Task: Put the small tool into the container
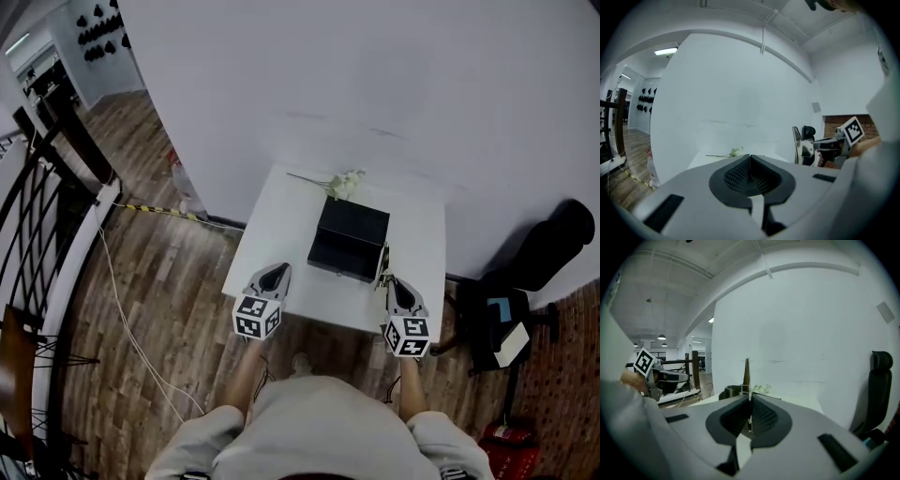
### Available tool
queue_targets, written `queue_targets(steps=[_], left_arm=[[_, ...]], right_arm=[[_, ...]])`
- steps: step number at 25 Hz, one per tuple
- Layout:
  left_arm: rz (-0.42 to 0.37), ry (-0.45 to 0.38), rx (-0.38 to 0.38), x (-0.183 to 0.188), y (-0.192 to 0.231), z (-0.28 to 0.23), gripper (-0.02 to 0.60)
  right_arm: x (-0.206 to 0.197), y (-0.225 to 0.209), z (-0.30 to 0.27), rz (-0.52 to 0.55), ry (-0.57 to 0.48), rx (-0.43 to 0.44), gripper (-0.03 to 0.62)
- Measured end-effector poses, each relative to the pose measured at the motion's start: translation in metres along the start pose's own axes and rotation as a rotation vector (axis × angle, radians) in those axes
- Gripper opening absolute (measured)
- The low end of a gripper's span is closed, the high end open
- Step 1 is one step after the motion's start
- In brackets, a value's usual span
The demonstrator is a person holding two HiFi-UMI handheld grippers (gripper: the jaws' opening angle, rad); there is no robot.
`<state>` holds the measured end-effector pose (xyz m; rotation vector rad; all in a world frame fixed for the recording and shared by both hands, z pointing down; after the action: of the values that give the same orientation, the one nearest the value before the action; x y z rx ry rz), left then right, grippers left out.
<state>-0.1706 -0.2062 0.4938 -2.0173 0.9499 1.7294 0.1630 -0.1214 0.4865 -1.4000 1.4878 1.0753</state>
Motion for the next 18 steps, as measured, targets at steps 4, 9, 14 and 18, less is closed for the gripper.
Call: queue_targets(steps=[4, 9, 14, 18], left_arm=[[-0.004, 0.003, -0.017, 0.008, 0.028, -0.019, 0.011], [-0.004, 0.002, -0.034, 0.013, 0.054, -0.038, 0.011], [-0.003, 0.012, -0.044, 0.016, 0.073, -0.054, 0.011], [-0.001, 0.021, -0.048, 0.016, 0.079, -0.066, 0.011]], right_arm=[[0.007, 0.006, -0.027, 0.001, 0.000, -0.014, 0.003], [0.010, 0.010, -0.053, -0.002, 0.009, -0.034, 0.003], [0.013, 0.010, -0.073, -0.003, 0.016, -0.044, 0.003], [0.011, 0.007, -0.085, -0.006, 0.030, -0.043, 0.003]])
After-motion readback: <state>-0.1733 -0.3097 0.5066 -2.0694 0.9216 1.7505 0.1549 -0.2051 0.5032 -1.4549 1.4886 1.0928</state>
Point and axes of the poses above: the fingertips, and each gripper's own axes: z backward along the fingers, y to its left, x out of its top, the point moved 10 cm from there along z, backward along the fingers, and after that the axes turned 8 degrees about -x, right-handed, at the moved point
